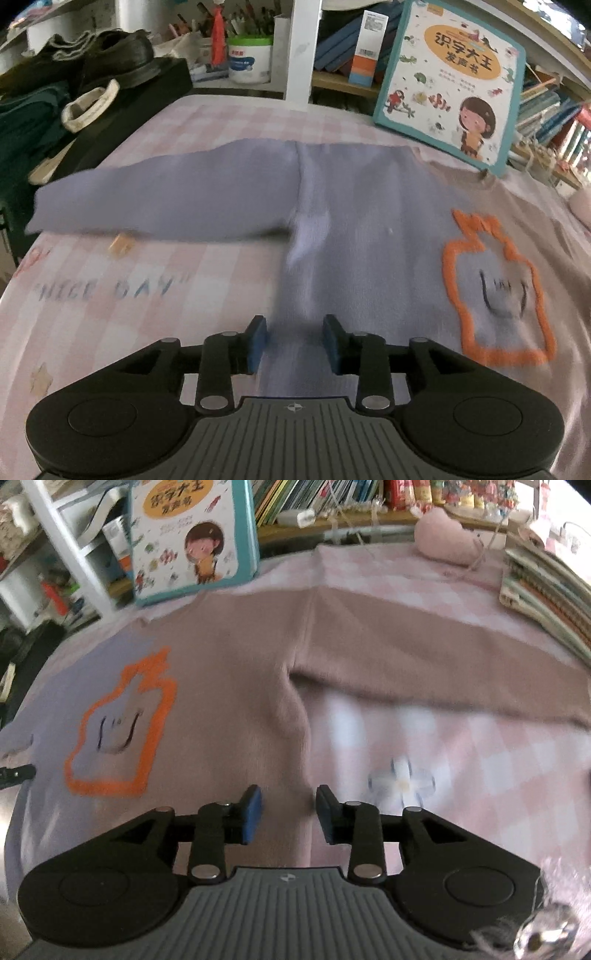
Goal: Fold clothes
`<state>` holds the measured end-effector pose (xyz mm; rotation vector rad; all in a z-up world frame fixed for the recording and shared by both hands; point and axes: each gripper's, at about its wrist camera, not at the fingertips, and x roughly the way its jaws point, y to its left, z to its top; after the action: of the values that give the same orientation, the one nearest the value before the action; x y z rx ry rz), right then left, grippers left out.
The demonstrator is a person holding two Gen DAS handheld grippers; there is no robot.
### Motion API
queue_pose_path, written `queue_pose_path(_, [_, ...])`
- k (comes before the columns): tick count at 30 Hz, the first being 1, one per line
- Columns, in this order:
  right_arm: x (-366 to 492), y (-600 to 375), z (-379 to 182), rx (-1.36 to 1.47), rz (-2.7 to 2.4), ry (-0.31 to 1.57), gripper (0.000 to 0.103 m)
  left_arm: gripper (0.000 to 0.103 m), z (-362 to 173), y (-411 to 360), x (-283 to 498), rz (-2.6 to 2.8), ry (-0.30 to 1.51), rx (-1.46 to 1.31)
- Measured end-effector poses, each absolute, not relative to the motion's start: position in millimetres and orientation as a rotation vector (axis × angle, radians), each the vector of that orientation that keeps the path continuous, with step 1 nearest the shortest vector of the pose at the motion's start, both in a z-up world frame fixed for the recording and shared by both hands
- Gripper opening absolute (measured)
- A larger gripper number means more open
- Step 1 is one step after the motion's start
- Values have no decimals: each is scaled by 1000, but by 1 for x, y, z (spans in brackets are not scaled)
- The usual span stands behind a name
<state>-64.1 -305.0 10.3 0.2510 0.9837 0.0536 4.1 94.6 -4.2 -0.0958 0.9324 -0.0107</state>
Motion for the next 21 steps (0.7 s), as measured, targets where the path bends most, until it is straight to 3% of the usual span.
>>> queue_pose_path(8, [-116, -281, 13, 116, 119, 1026, 31, 30, -4, 89, -56, 5, 944, -104])
queue_pose_path(10, [-117, -276, 13, 79, 131, 1028, 21, 18, -3, 87, -61, 11, 945, -88])
queue_pose_path(13, [-116, -271, 13, 66, 150, 1032, 16, 9, -2, 90, -56, 25, 951, -103])
queue_pose_path(21, [-120, -272, 12, 93, 137, 1020, 16, 10, -1, 95, -55, 6, 965, -99])
